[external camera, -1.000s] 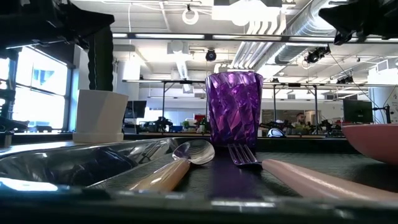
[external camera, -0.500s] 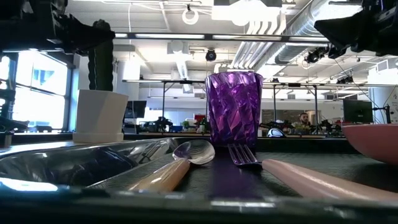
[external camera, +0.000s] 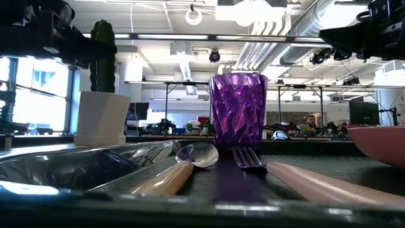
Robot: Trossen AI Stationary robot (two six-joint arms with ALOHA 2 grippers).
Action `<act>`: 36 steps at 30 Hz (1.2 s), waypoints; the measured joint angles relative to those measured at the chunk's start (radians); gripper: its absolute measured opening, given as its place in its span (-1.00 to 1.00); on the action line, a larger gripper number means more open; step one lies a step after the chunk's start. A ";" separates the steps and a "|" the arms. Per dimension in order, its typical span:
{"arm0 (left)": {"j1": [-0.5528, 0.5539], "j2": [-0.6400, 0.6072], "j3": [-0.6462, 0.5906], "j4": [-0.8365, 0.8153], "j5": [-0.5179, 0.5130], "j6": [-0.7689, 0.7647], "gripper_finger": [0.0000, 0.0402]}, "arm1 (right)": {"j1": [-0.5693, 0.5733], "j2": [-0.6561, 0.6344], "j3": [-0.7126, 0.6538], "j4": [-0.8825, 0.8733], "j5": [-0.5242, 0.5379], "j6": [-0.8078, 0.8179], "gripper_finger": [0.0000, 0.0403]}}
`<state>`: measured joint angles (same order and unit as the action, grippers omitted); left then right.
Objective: Pick and place plate/cup/fork/spoon on tray
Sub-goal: Return to Home Position
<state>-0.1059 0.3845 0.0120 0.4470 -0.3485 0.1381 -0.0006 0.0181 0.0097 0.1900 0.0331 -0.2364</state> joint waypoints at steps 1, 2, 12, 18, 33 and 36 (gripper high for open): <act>-0.001 -0.008 0.000 -0.029 -0.002 -0.003 -1.00 | 0.000 0.000 0.000 0.004 0.001 0.000 -1.00; -0.002 -0.020 0.000 -0.058 -0.006 -0.003 -1.00 | 0.000 0.000 0.000 0.004 0.001 0.000 -1.00; 0.010 -0.243 0.000 -0.256 -0.084 0.116 -1.00 | 0.000 0.000 0.000 -0.094 -0.010 0.041 -1.00; 0.060 -0.334 0.001 -0.288 -0.069 0.120 -1.00 | 0.000 0.000 0.000 -0.128 -0.027 0.037 -1.00; 0.063 -0.366 0.000 -0.389 0.061 0.002 -1.00 | 0.000 0.000 -0.001 -0.038 -0.012 0.003 -1.00; 0.066 -0.364 0.000 -0.400 0.083 -0.040 -1.00 | 0.000 0.000 -0.001 0.011 -0.014 0.000 -1.00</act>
<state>-0.0395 0.0205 0.0122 0.0471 -0.2657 0.0985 -0.0006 0.0181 0.0089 0.2013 0.0188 -0.2362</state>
